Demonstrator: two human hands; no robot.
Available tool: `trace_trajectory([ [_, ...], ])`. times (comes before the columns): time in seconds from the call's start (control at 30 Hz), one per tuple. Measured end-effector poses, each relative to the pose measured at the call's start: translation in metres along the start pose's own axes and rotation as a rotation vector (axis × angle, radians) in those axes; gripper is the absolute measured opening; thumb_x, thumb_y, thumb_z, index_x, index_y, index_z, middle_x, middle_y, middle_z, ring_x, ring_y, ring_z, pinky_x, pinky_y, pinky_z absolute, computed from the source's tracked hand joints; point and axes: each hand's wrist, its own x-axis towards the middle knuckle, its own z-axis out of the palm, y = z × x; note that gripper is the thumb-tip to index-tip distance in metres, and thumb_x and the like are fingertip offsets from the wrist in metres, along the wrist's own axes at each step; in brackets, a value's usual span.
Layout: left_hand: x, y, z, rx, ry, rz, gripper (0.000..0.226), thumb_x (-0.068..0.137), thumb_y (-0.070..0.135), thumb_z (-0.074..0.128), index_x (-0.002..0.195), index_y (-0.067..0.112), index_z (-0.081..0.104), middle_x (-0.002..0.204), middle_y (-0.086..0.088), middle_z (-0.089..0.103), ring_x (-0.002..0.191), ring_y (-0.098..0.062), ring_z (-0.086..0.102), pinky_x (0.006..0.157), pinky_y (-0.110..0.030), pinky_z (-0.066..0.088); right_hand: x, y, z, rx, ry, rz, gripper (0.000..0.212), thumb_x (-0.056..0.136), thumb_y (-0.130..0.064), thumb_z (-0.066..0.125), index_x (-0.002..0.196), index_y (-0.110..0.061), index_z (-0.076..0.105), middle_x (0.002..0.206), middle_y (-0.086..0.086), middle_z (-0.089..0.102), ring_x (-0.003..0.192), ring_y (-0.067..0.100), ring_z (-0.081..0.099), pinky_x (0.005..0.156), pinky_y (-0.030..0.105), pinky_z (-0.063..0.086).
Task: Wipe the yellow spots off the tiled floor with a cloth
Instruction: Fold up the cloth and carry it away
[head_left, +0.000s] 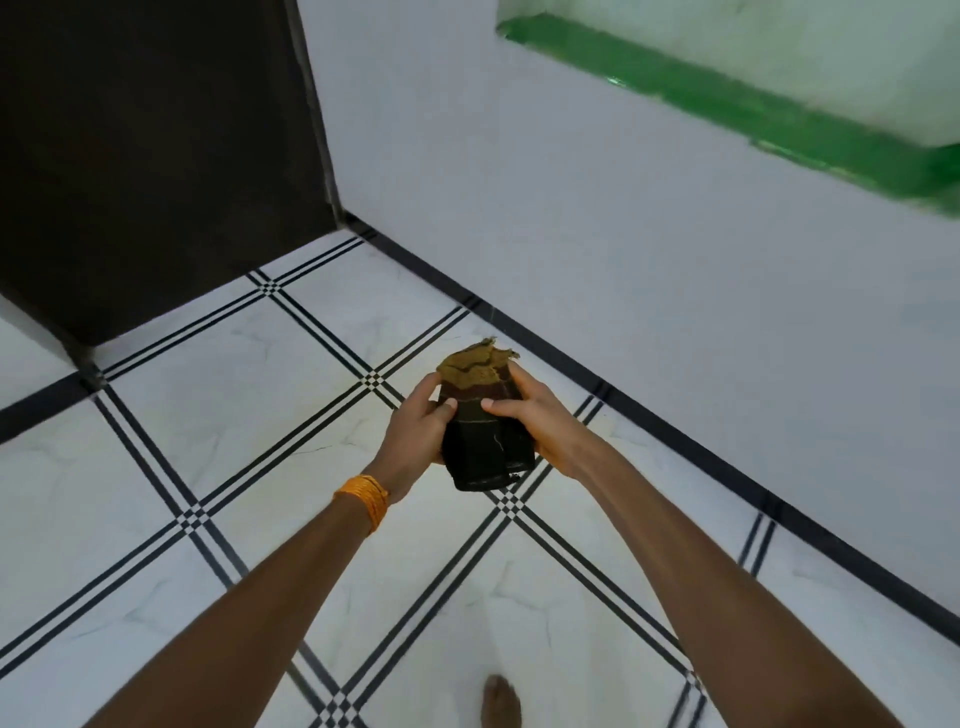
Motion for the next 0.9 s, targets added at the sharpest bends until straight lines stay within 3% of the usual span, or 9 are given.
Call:
trace_trajectory([
  [0.23,-0.117,0.149,0.087,0.053,-0.163,0.050,0.033,0.104,0.015,0.043,0.126,0.035,0.057,0.105,-0.006,0.072,0.096,-0.022,0.071,0.065,-0.040,0.061,-0.187,-0.117,-0.051,0.024,0.292,-0.046,0.043,0.095,-0.008,0.063,0.133,-0.027,0.059,0.119,-0.003,0.072,0.109,0.013,0.069,0.100,0.037,0.055],
  [0.3,-0.132,0.158,0.105,0.036,-0.192,0.067,0.033,0.103,0.016,0.044,0.125,0.036,0.058,0.106,-0.004,0.072,0.096,-0.020,0.071,0.067,-0.039,0.061,-0.211,-0.124,-0.055,0.040,0.354,-0.067,0.041,0.096,-0.006,0.060,0.132,-0.028,0.060,0.118,-0.004,0.072,0.106,0.011,0.069,0.096,0.035,0.056],
  [0.43,-0.194,0.185,0.163,0.141,-0.328,0.104,0.030,0.103,0.022,0.046,0.128,0.036,0.056,0.101,-0.009,0.072,0.082,-0.021,0.069,0.052,-0.029,0.051,-0.314,-0.136,-0.080,0.133,0.493,-0.101,0.042,0.097,-0.002,0.056,0.125,-0.031,0.063,0.115,-0.005,0.073,0.105,0.011,0.070,0.092,0.032,0.057],
  [0.57,-0.253,0.196,0.236,0.263,-0.445,0.139,0.024,0.105,0.029,0.044,0.125,0.028,0.056,0.097,-0.012,0.069,0.072,-0.019,0.068,0.054,-0.027,0.052,-0.428,-0.119,-0.118,0.297,0.635,-0.104,0.040,0.097,-0.002,0.057,0.124,-0.031,0.063,0.118,0.001,0.073,0.108,0.019,0.070,0.090,0.036,0.059],
  [0.73,-0.332,0.174,0.335,0.610,-0.519,0.430,0.029,0.104,0.034,0.045,0.128,0.021,0.056,0.101,-0.005,0.069,0.090,-0.022,0.067,0.077,-0.034,0.056,-0.583,-0.079,-0.152,0.483,0.821,-0.068,0.040,0.096,-0.007,0.061,0.126,-0.033,0.061,0.121,0.006,0.070,0.108,0.028,0.069,0.080,0.037,0.061],
  [0.9,-0.436,0.147,0.440,0.770,-0.657,0.710,0.039,0.103,0.032,0.049,0.137,0.015,0.053,0.122,-0.008,0.066,0.106,-0.024,0.063,0.088,-0.035,0.050,-0.734,-0.035,-0.162,0.598,1.066,-0.079,0.042,0.095,-0.006,0.063,0.122,-0.038,0.062,0.120,0.005,0.072,0.108,0.028,0.070,0.089,0.046,0.060],
])
